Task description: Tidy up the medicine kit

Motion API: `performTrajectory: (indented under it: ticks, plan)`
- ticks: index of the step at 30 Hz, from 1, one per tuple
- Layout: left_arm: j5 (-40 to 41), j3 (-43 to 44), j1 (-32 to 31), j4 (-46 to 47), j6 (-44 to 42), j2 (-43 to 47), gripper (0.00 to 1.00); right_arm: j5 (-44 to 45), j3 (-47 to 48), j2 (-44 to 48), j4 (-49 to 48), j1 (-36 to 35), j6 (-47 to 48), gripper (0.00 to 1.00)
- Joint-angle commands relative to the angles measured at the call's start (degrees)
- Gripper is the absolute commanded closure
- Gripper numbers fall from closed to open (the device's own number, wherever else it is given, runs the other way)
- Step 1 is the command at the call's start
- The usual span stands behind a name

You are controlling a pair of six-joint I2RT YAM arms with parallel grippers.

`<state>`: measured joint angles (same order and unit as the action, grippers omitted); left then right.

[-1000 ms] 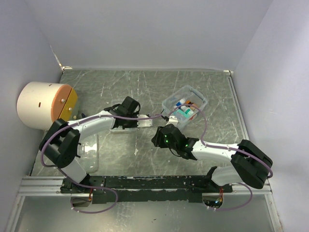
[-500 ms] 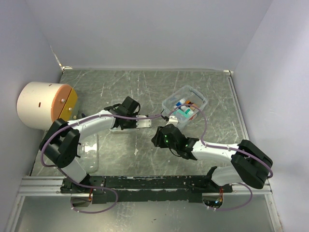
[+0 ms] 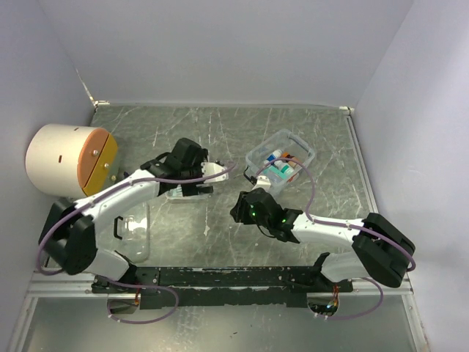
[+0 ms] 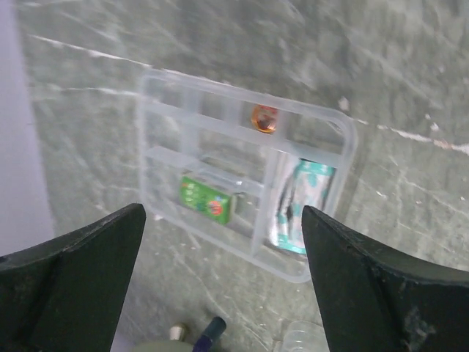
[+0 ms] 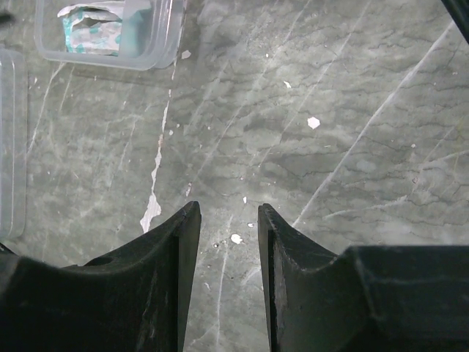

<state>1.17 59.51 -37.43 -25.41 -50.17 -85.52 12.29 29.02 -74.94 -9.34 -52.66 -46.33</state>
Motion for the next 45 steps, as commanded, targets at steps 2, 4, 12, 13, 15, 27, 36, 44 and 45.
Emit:
performTrajectory:
  ticks: [2, 4, 12, 13, 15, 27, 36, 44, 45]
  plan:
    - [1.36, 3.08, 0.43, 6.56, 10.04, 8.44, 0.0, 1.93, 2.62, 1.38, 2.69, 0.19, 0.19, 0.62]
    - [2.41, 3.68, 0.43, 7.13, 15.78, 11.55, 0.0, 3.31, 4.3, 1.91, 4.79, 0.19, 0.9, 0.62]
    - [14.26, 5.43, 0.44, 5.21, 46.8, 24.26, 0.0, 8.02, 14.95, 2.77, 16.72, 0.45, 7.22, 0.59]
    - [17.83, 6.5, 0.5, 2.52, 50.04, 24.95, 0.01, 8.65, 16.33, 2.73, 17.68, 0.65, 8.05, 0.58]
    - [24.92, 8.24, 0.51, -2.64, 57.71, 26.82, 0.01, 10.08, 19.03, 2.5, 19.43, 1.24, 9.43, 0.56]
    - [4.46, -11.52, 0.52, 0.94, 69.42, 48.06, 0.01, 17.75, 34.43, -4.67, 29.02, 11.29, 14.79, 0.31]
    - [0.81, -14.6, 0.52, 5.5, 76.57, 40.2, 0.01, 6.65, 39.7, -15.08, 29.29, 18.11, 22.55, 0.32]
    - [6.3, -12.84, 0.53, 6.52, 78.01, 31.18, 0.01, -6.66, 41.35, -19.02, 28.13, 18.64, 32.73, 0.37]
    - [6.86, -12.45, 0.52, 6.84, 78.0, 29.9, 0.02, -9.45, 41.07, -18.68, 27.76, 18.65, 33.82, 0.37]
